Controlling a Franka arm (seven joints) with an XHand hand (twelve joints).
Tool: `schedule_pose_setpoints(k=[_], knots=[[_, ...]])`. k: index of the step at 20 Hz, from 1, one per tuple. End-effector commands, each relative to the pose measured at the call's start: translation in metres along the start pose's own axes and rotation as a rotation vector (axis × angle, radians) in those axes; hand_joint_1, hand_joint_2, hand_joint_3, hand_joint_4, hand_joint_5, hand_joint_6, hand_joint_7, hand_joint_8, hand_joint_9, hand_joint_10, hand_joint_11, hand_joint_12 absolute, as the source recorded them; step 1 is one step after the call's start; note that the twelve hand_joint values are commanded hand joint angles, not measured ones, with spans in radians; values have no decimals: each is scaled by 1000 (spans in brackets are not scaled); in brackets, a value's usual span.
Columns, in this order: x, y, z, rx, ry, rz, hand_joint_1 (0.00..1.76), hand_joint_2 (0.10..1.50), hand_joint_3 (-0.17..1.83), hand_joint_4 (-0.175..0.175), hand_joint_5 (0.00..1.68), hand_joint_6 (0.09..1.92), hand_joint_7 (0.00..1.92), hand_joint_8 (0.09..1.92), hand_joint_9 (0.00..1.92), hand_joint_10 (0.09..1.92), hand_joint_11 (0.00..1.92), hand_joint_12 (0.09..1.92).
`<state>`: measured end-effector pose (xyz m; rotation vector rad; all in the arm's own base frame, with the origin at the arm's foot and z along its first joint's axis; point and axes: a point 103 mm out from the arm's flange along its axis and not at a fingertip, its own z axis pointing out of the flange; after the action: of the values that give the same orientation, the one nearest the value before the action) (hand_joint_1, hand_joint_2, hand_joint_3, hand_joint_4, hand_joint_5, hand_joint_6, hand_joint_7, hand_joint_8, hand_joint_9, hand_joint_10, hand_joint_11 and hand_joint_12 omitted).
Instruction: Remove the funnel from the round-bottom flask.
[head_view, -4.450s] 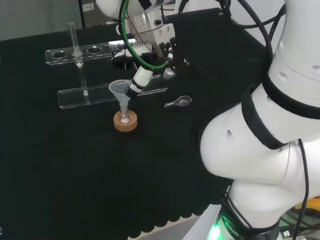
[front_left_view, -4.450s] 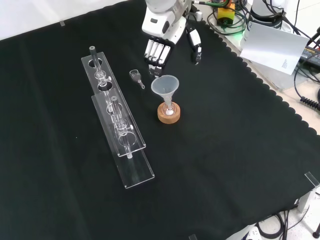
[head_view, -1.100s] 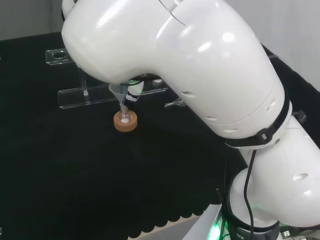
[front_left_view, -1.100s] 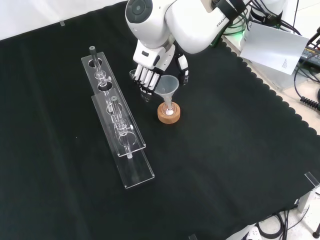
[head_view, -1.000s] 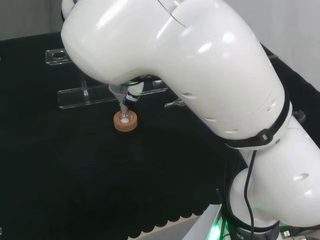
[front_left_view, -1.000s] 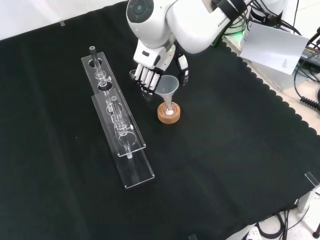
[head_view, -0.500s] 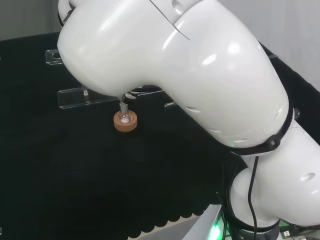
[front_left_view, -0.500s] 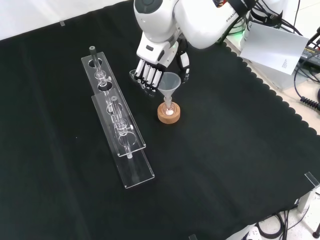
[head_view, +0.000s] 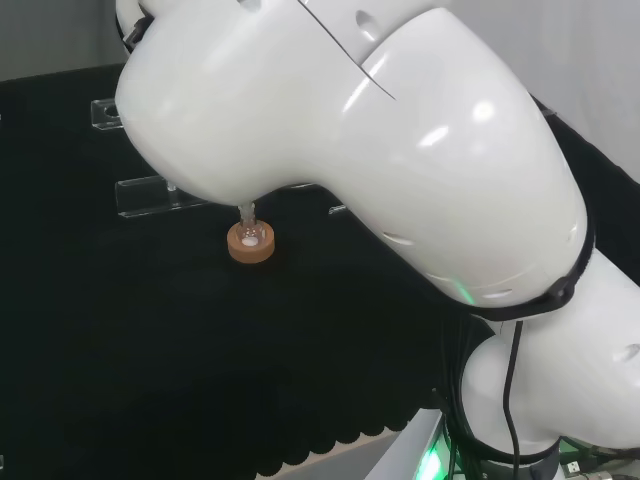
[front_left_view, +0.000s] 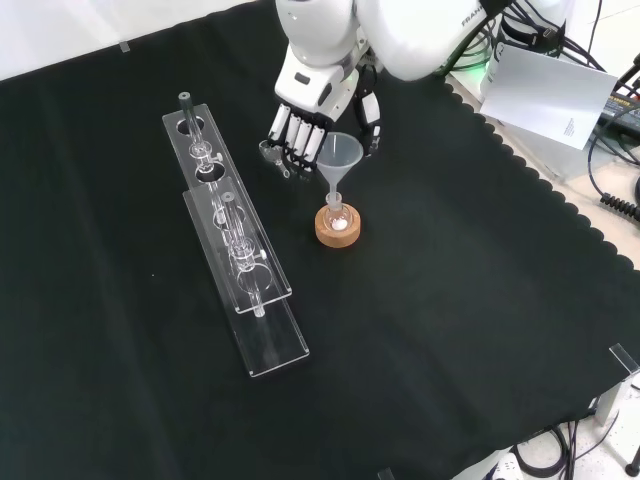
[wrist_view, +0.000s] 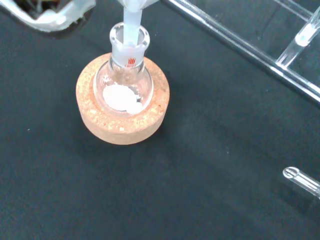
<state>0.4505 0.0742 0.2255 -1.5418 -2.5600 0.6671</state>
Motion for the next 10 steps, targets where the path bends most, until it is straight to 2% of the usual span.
schedule_pose_setpoints(k=[1, 5, 7, 10], knots=[[-7, -16, -19, -42, 13, -29, 827, 665, 563, -15, 582, 774, 615, 662, 719, 534, 330, 1367], [-11, -29, -36, -27, -37, -1, 830, 662, 571, -15, 576, 785, 619, 663, 723, 532, 336, 1359], [-3, -35, -47, -21, -59, 20, 831, 661, 572, -15, 573, 786, 620, 664, 724, 532, 337, 1359], [-4, -44, -58, -23, -64, 40, 831, 660, 575, -16, 569, 788, 621, 665, 727, 533, 338, 1358]])
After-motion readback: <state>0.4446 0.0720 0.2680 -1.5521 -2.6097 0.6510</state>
